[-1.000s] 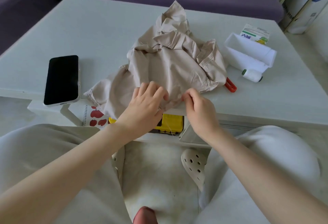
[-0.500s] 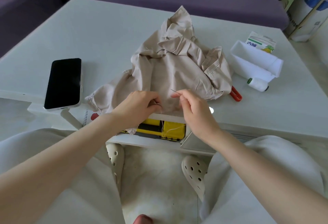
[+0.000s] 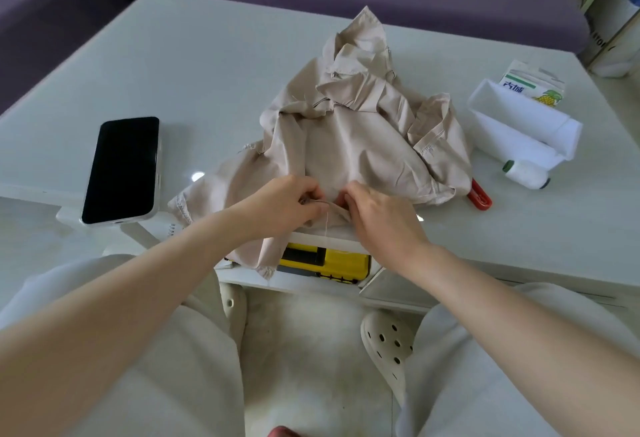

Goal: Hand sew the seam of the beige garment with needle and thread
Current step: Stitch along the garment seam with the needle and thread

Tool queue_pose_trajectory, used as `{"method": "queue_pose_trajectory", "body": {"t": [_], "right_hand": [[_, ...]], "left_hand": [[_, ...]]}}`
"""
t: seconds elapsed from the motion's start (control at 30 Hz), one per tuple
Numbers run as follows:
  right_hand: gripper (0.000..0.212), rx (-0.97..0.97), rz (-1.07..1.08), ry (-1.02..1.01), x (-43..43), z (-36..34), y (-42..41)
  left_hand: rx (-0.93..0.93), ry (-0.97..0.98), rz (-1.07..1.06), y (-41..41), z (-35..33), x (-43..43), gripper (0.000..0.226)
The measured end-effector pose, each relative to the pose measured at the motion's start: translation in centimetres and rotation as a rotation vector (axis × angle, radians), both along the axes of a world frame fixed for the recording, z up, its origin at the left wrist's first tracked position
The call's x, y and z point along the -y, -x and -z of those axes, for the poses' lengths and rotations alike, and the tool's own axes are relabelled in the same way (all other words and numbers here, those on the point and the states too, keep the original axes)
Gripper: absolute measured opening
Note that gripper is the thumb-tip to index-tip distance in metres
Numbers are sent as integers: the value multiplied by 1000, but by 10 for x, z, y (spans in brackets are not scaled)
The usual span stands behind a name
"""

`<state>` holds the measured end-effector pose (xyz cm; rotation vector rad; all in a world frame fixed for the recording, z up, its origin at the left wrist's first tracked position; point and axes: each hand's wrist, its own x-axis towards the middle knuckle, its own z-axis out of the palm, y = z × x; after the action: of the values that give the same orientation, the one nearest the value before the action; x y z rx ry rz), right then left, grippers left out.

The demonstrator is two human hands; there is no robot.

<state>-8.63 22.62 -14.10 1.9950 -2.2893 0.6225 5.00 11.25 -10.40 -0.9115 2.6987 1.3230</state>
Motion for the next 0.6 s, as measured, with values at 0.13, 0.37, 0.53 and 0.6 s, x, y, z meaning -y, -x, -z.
{"method": "queue_pose_trajectory", "body": {"t": [0.13, 0.37, 0.53, 0.6], "right_hand": [[13, 58, 79, -32, 6, -1, 3], [27, 198, 179, 115, 14, -3, 8], [34, 310, 77, 286, 10, -18, 2], [24, 368, 35, 292, 6, -21, -4]], "left_hand": [[23, 35, 41, 6, -2, -2, 12], [-142, 128, -99, 4, 0, -6, 14], [-184, 161, -160, 5, 0, -9, 6], [-172, 181, -176, 5, 1, -8, 8]]}}
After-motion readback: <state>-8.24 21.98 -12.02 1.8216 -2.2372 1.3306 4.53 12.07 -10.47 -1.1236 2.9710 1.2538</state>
